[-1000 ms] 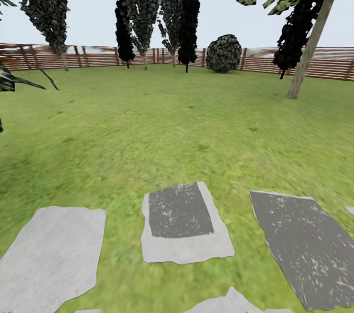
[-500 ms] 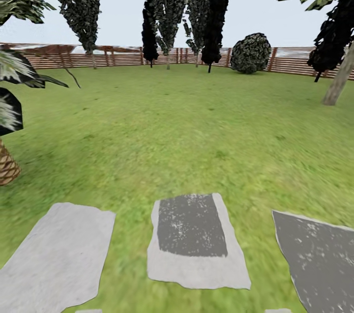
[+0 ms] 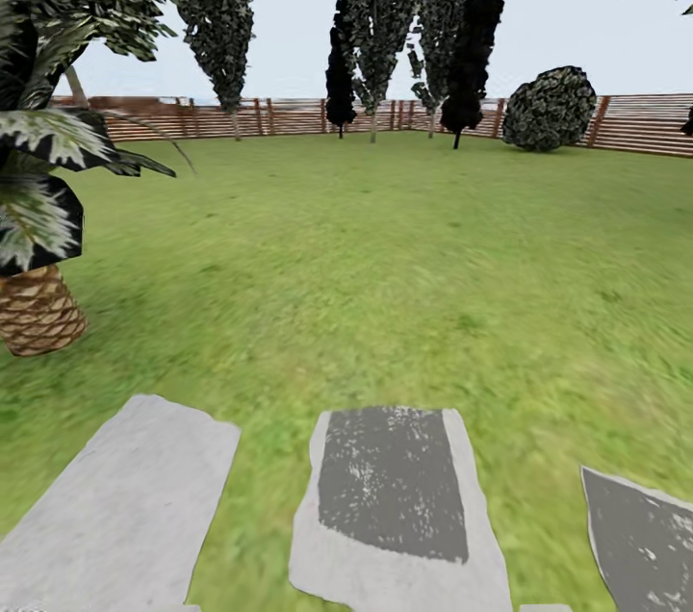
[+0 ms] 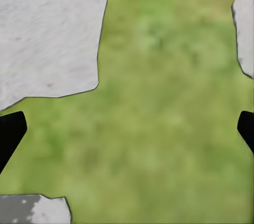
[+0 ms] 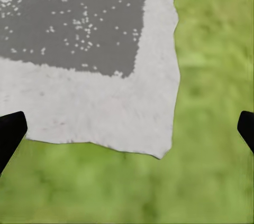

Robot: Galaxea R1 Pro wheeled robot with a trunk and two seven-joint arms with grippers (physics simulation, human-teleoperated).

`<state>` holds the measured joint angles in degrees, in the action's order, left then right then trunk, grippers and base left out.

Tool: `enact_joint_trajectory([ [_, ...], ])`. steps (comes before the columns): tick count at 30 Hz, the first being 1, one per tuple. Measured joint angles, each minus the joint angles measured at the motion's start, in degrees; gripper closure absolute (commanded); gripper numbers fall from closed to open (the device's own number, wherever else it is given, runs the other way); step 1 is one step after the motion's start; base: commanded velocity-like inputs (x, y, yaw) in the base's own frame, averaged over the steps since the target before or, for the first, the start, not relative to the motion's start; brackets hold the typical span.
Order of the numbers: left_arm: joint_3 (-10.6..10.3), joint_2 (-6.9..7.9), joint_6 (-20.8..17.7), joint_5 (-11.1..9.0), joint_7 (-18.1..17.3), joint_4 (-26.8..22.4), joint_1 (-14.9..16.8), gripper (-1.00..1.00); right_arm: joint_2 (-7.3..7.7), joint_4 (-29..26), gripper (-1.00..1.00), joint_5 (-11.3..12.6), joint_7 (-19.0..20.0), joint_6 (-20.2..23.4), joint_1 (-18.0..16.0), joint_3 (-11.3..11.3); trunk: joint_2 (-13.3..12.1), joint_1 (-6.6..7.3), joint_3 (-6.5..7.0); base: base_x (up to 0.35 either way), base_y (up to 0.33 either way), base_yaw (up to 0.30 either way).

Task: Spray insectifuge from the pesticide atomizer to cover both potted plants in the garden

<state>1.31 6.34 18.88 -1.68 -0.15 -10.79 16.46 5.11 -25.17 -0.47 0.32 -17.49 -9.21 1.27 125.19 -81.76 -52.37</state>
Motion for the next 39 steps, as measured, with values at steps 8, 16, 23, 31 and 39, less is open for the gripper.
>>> enact_joint_trajectory([
  [8,0.0,0.00,0.1,0.0,0.0,0.0,0.0,-1.00,0.00,0.0,-1.00,0.0,0.0,0.0,0.0,0.0,0.0,-0.04,0.01,0.111,-0.067,0.278],
  [16,0.0,-0.07,0.1,0.1,0.0,0.0,0.0,-1.00,0.00,0.0,-1.00,0.0,-0.1,0.0,0.0,0.0,0.0,-0.04,0.00,0.004,-0.002,0.278],
  [23,0.0,-0.09,0.1,0.1,-0.1,-0.1,0.0,-1.00,0.00,0.0,-1.00,0.0,-0.1,0.0,0.0,0.0,0.0,-0.04,0.00,0.000,0.000,0.278],
  [31,0.1,-0.14,0.1,0.1,0.0,-0.1,0.0,-1.00,0.00,0.0,-1.00,0.0,-0.1,0.0,0.0,0.0,0.0,-0.04,0.01,0.000,0.000,0.278],
  [39,0.1,-0.17,0.1,0.1,0.0,-0.1,0.0,-1.00,0.00,0.0,-1.00,0.0,-0.1,0.0,0.0,0.0,0.0,-0.03,0.01,0.032,-0.029,0.278],
])
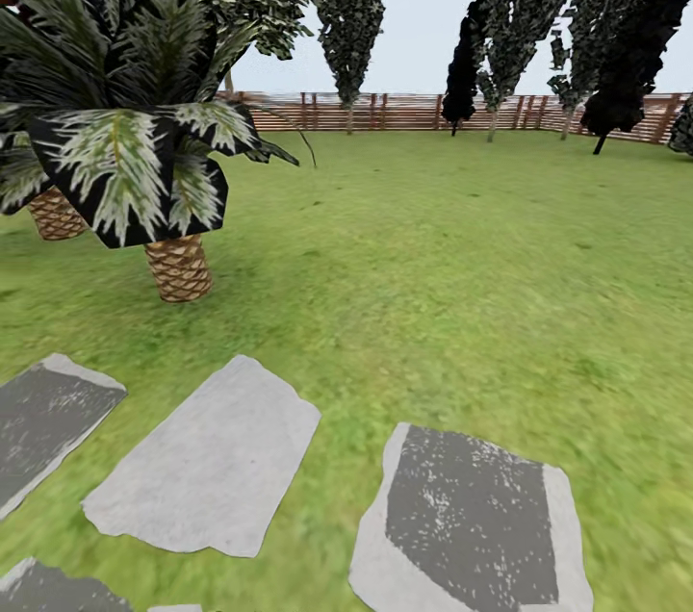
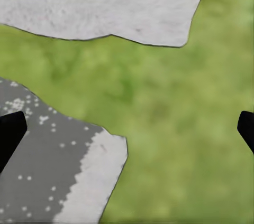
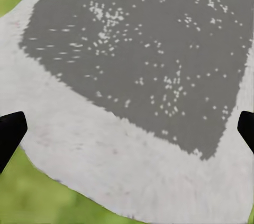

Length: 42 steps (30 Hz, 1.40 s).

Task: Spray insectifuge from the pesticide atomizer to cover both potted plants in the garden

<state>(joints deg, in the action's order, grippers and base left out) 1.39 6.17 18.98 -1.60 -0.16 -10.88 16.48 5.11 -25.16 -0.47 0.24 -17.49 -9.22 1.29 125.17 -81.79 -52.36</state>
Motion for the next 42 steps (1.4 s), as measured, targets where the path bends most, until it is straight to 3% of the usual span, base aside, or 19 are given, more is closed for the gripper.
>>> enact_joint_trajectory([
  [31,0.1,0.05,0.1,-0.1,0.0,0.0,0.0,-1.00,0.00,0.0,-1.00,0.0,0.0,0.0,0.0,0.0,0.0,0.00,0.00,0.158,-0.225,0.278],
  [42,0.1,0.09,0.1,-0.1,0.0,0.1,0.0,-1.00,0.00,0.0,-1.00,0.0,0.0,0.0,0.0,0.0,0.0,-0.01,0.00,0.014,-0.043,0.278],
])
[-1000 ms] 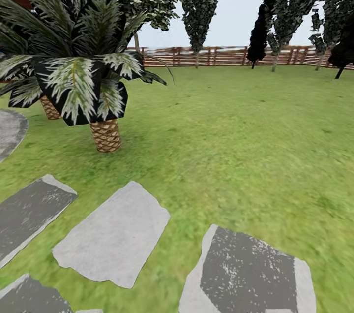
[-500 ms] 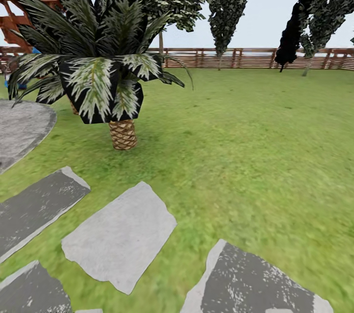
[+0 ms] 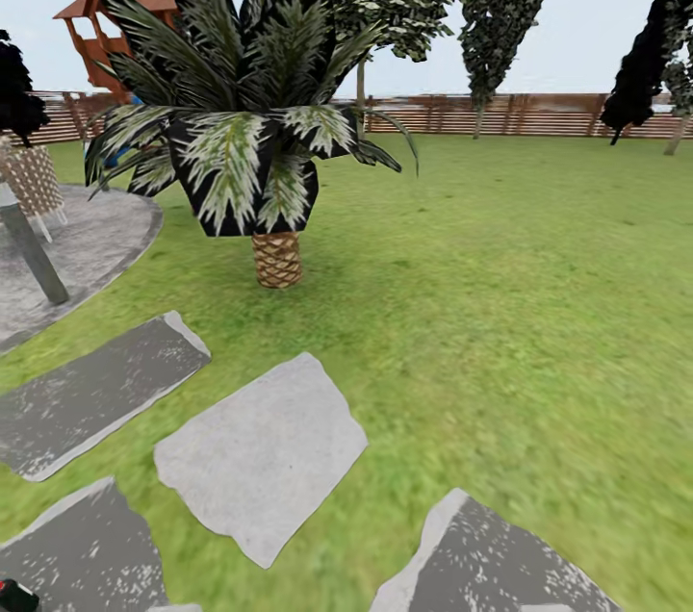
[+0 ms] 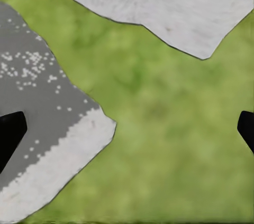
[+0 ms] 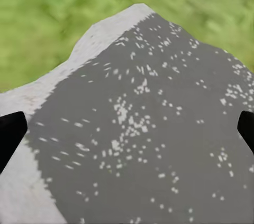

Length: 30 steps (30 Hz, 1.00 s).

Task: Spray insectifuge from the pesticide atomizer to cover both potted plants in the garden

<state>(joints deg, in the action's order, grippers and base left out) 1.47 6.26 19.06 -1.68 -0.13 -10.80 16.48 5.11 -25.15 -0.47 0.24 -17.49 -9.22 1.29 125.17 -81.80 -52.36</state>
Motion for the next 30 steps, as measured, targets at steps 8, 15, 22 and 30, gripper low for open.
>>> enact_joint_trajectory([
  [8,0.0,0.00,0.0,0.0,0.0,0.0,0.0,-1.00,0.00,0.0,-1.00,0.0,0.0,0.0,0.0,0.0,0.0,0.00,0.00,0.000,0.000,0.278],
  [15,0.0,0.00,0.0,0.0,0.0,0.0,0.0,-1.00,0.00,0.0,-1.00,0.0,0.0,0.0,0.0,0.0,0.0,0.00,0.00,0.000,0.000,0.278],
  [22,0.0,0.00,0.0,0.0,0.0,0.0,0.0,-1.00,0.00,0.0,-1.00,0.0,0.0,0.0,0.0,0.0,0.0,0.00,0.00,0.000,0.000,0.278],
  [30,0.0,0.00,0.0,0.0,0.0,0.0,0.0,-1.00,0.00,0.0,-1.00,0.0,0.0,0.0,0.0,0.0,0.0,0.00,0.00,0.000,0.000,0.278],
])
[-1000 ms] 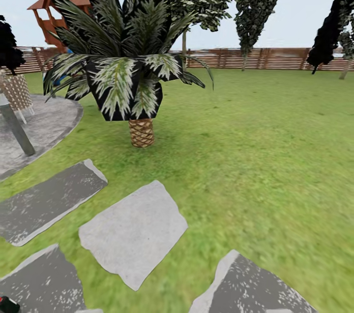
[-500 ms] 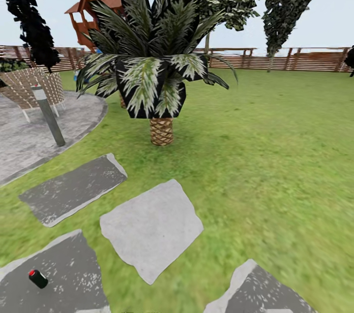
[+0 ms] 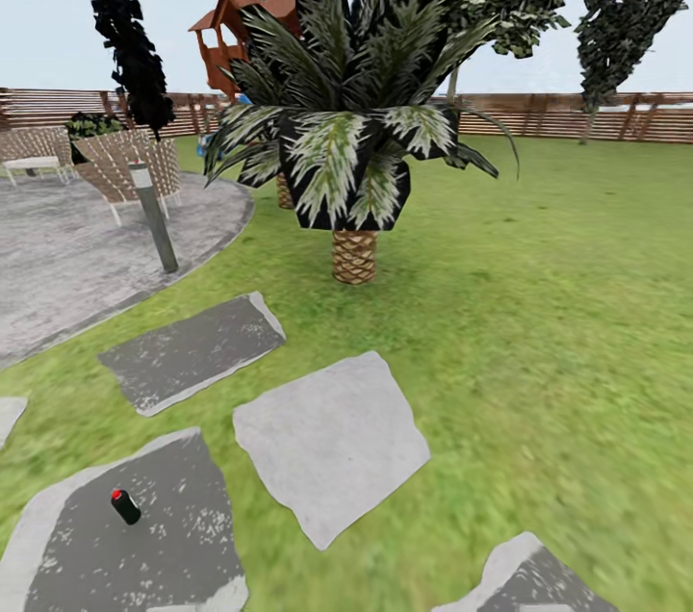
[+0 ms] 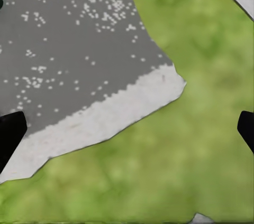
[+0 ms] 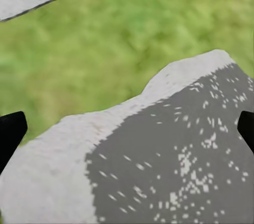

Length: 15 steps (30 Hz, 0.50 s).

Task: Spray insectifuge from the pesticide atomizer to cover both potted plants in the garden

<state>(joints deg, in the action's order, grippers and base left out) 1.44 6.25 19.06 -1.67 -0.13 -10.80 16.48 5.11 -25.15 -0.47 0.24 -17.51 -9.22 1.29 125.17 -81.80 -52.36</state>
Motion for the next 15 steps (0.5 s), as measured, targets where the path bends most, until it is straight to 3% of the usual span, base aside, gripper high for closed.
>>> enact_joint_trajectory([
  [10,0.0,-0.08,0.0,0.1,0.0,-0.1,0.0,-1.00,0.00,0.0,-1.00,0.0,0.0,0.0,0.0,0.0,0.0,0.01,0.00,0.013,-0.004,0.278],
  [15,0.0,-0.09,-0.1,0.1,0.0,-0.1,0.0,-1.00,0.00,0.0,-1.00,0.0,0.0,0.0,0.0,0.0,0.0,0.01,0.00,0.124,-0.203,0.278],
])
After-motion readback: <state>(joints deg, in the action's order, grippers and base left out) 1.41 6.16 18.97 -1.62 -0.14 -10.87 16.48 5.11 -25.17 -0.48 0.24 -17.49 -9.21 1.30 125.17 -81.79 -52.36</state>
